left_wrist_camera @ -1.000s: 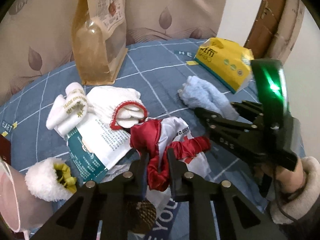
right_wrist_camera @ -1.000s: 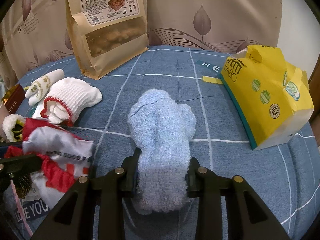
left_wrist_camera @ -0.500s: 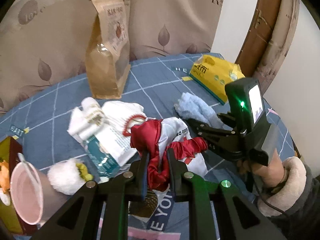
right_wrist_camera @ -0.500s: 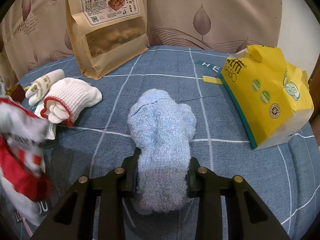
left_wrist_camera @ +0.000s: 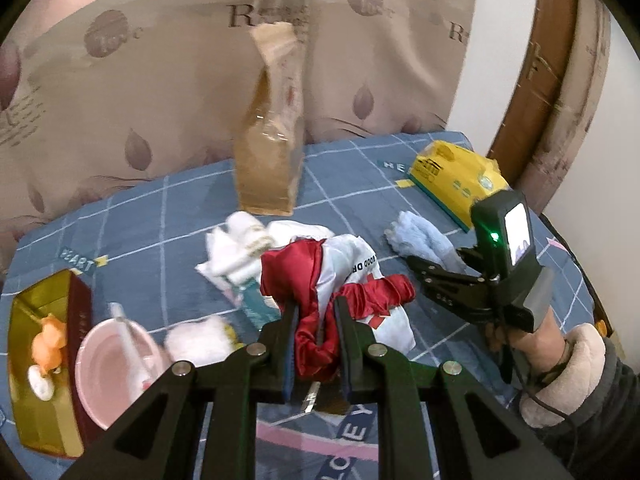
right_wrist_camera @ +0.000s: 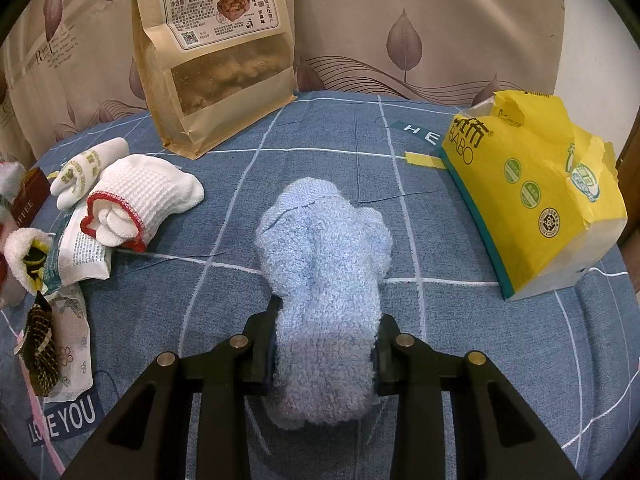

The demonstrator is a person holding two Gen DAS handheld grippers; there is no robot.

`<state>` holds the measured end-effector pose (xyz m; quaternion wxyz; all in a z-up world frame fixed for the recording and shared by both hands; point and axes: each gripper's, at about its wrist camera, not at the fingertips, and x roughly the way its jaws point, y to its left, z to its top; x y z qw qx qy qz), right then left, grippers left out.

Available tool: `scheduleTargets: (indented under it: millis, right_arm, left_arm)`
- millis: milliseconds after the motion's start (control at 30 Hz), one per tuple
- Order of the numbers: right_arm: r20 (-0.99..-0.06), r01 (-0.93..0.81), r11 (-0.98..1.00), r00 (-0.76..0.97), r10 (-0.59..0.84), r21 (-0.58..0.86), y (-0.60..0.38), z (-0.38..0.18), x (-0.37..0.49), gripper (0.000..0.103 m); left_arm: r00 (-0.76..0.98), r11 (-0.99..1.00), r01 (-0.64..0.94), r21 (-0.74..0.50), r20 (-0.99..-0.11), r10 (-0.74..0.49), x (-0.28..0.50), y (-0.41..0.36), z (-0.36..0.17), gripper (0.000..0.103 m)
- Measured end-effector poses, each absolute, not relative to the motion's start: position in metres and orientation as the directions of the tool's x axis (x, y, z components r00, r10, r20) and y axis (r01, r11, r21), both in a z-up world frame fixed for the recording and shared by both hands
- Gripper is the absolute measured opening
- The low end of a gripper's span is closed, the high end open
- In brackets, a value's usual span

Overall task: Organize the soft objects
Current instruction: 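Carry the red-and-white cloth into the gold tray and open the left gripper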

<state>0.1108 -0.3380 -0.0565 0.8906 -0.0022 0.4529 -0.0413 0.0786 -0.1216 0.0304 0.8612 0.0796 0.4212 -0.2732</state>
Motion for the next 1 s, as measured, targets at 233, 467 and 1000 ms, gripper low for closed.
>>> scheduleTargets:
  millis: [233, 467, 1000]
  right_arm:
    - [-0.807, 0.071, 0.997, 0.586, -0.077, -0.043, -0.338, -0.056, 0.111, 0.032]
    - [-0.807, 0.071, 0.997, 0.586, -0.077, -0.044, -0.338, -0.056, 0.111, 0.032]
    - [-0.807, 0.071, 0.996, 0.586, -0.077, -0.044, -0.337, -0.056, 0.111, 0.032]
  left_arm:
    - [0.558, 0.886, 0.459, -0.062, -0.756, -0.343, 0.088, -0.081, 0.049, 0.017]
    - [0.614, 0.944, 0.328, -0.037, -0.751, -0.243, 0.108, -0.023, 0.061, 0.017]
    - [0.629, 0.998, 0.058, 0.004, -0.777, -0.034, 0.156, 0.082, 0.043, 0.017]
